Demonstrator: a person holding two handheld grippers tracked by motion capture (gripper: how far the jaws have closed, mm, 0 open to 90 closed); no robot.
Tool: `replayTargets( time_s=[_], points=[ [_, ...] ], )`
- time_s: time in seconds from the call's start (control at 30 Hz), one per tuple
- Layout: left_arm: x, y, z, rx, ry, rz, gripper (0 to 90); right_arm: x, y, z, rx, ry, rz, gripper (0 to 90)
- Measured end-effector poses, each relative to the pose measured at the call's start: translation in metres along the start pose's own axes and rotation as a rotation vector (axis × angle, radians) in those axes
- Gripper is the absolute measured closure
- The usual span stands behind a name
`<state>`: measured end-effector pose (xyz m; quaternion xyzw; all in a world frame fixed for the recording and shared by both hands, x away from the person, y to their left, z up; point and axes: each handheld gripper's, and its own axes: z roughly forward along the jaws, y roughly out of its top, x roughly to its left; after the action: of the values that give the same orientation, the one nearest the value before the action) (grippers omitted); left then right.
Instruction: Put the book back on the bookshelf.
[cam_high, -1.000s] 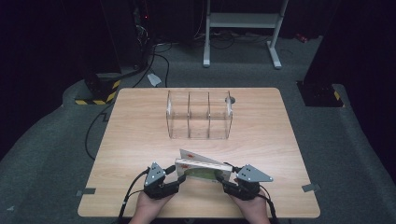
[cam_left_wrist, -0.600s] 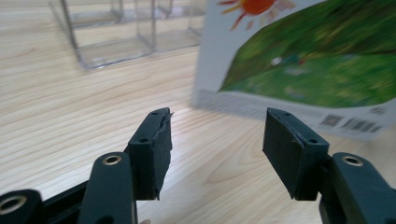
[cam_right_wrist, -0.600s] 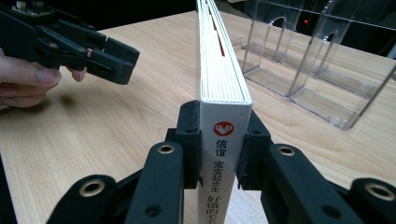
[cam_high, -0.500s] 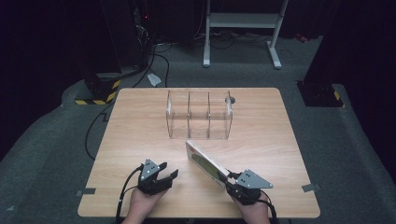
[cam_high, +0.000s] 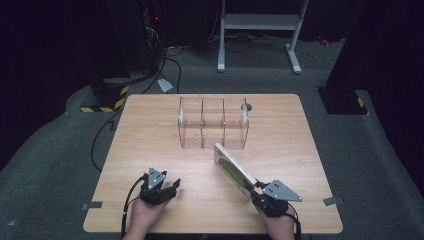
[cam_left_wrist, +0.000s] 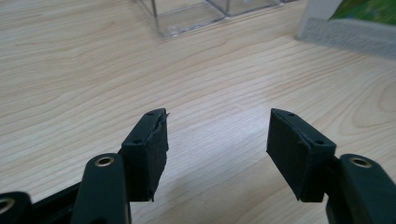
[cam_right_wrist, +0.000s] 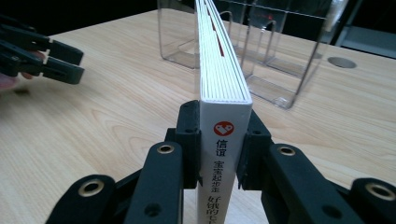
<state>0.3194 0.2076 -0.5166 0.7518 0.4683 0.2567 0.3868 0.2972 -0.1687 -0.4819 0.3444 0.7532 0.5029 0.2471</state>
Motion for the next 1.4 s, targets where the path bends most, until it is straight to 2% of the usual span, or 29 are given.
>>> replayTargets(
  time_s=[0.2, 0.37, 0.47, 0.63, 0.7, 0.8, 1.03, 1.2, 1.3, 1.4],
  points=[
    [0.013, -0.002, 0.001, 0.041, 0.061, -0.006, 38.3, -0.005, -0.001, -0.004, 0.004, -0.038, 0.021, 74.2],
    [0.021, -0.005, 0.000, 0.052, 0.097, -0.015, 38.2, -0.008, -0.001, -0.005, 0.005, -0.042, 0.044, 73.4],
    [0.024, -0.005, -0.001, 0.057, 0.088, -0.048, 38.2, -0.006, -0.001, -0.004, 0.002, -0.052, 0.036, 71.7],
    [0.025, -0.004, -0.002, 0.054, 0.088, -0.055, 37.2, -0.004, 0.001, -0.003, -0.012, -0.063, 0.045, 68.7],
    [0.024, -0.004, -0.002, 0.059, 0.087, -0.056, 37.0, -0.002, 0.001, -0.003, -0.013, -0.064, 0.051, 68.3],
    [0.024, -0.004, 0.000, 0.083, 0.091, -0.044, 35.9, -0.001, 0.001, -0.001, -0.006, -0.061, 0.034, 65.7],
    [0.025, -0.006, 0.002, 0.095, 0.095, -0.040, 36.0, -0.002, 0.004, 0.003, 0.009, -0.089, 0.061, 61.2],
    [0.026, -0.007, 0.002, 0.095, 0.102, -0.035, 36.3, 0.000, 0.006, 0.005, 0.011, -0.097, 0.070, 68.8],
    [0.027, -0.007, 0.003, 0.099, 0.104, -0.038, 36.4, 0.002, 0.006, 0.005, 0.013, -0.107, 0.056, 74.1],
    [0.027, -0.008, 0.005, 0.106, 0.102, -0.035, 36.4, 0.003, 0.006, 0.006, 0.016, -0.126, 0.052, 74.7]
  ],
)
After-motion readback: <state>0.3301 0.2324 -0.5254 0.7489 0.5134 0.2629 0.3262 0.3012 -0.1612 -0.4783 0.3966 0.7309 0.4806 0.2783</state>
